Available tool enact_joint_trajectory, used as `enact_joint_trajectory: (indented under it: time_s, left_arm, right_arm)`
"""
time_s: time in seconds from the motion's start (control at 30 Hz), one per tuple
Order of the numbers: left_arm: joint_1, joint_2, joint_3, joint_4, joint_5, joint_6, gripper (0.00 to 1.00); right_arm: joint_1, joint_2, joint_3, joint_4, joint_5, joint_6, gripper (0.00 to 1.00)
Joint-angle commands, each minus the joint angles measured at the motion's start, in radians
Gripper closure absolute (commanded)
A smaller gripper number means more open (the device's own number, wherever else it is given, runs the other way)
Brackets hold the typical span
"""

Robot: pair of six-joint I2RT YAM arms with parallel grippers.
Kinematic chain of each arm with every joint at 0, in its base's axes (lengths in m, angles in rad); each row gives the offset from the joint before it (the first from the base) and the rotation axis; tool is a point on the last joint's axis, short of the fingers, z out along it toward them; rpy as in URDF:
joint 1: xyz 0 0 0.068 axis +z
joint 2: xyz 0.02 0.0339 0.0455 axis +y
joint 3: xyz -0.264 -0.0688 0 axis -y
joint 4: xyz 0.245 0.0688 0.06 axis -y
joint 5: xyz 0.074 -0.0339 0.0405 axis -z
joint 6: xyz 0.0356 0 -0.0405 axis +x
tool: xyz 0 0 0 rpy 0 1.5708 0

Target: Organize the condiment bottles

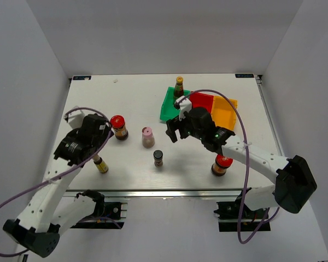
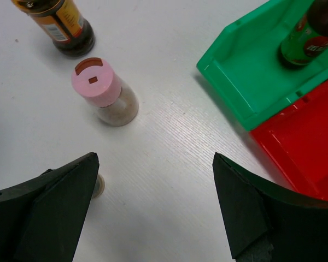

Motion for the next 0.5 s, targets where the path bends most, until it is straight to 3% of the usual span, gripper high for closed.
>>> enact_joint_trajectory:
  time_s: [0.0, 0.2, 0.47]
  left_arm:
    - [-0.001, -0.079, -0.014, -0.228, -0.050, -0.140, 0.02]
    - [-0.001, -0.106, -0.079, -0.280, 0.049, -0.166, 0.02]
    - [-0.001, -0.057, -0.151, -0.251, 0.017, -0.183, 0.03]
  right_arm:
    - [-0.001, -0.023, 0.002, 0.055, 0.105, 0.015, 0.11]
    - [-0.004, -0.055, -0.043, 0.091, 0.233, 0.037, 0.11]
    - [-0.009, -0.083, -0.070, 0.107, 0.277, 0.043, 0.11]
